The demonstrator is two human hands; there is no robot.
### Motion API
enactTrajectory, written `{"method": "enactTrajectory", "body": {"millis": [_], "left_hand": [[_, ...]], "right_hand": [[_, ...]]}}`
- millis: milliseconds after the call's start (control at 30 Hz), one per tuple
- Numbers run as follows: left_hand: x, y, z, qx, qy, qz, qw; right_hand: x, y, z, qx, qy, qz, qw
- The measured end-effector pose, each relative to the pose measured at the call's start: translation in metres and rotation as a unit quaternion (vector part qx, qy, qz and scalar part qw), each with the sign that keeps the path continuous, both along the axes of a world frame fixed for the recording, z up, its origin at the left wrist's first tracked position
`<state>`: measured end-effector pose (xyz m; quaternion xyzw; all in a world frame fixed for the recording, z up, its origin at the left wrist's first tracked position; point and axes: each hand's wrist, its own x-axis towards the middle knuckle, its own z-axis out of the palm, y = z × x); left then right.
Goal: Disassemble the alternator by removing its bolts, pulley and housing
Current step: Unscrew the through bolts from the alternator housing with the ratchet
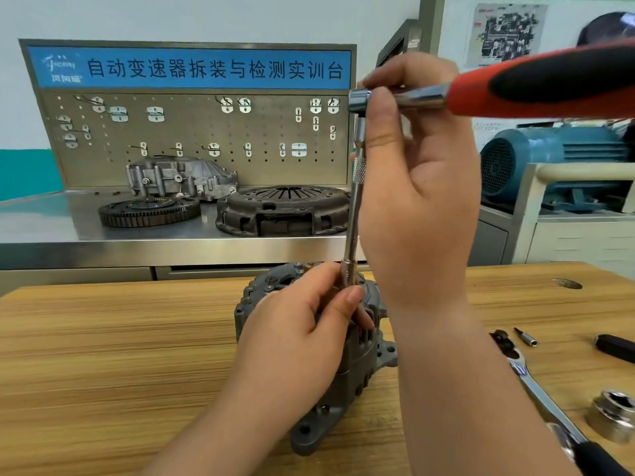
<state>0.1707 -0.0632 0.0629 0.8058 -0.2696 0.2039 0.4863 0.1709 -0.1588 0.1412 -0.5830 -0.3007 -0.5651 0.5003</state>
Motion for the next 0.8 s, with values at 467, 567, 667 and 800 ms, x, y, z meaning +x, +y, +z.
{"method": "enactTrajectory", "body": {"millis": [467,567,667,800], "left_hand": [[0.000,0.002,0.000,0.003,-0.019,-0.019,1.000],[0.000,0.001,-0.001,0.004,-0.017,0.005,1.000],[0.001,0.001,-0.002,-0.005,0.001,0.007,1.000],[0.002,0.001,-0.001,-0.004,0.004,-0.013,1.000]], "right_hand": [[-0.003,-0.003,0.005,0.150,0.212,0.451,0.854],[-0.004,-0.001,0.004,0.111,0.149,0.292,0.938],[-0.001,0.004,0.001,0.036,0.043,0.108,0.993],[0.001,0.009,0.002,0.094,0.087,0.163,0.978]]}}
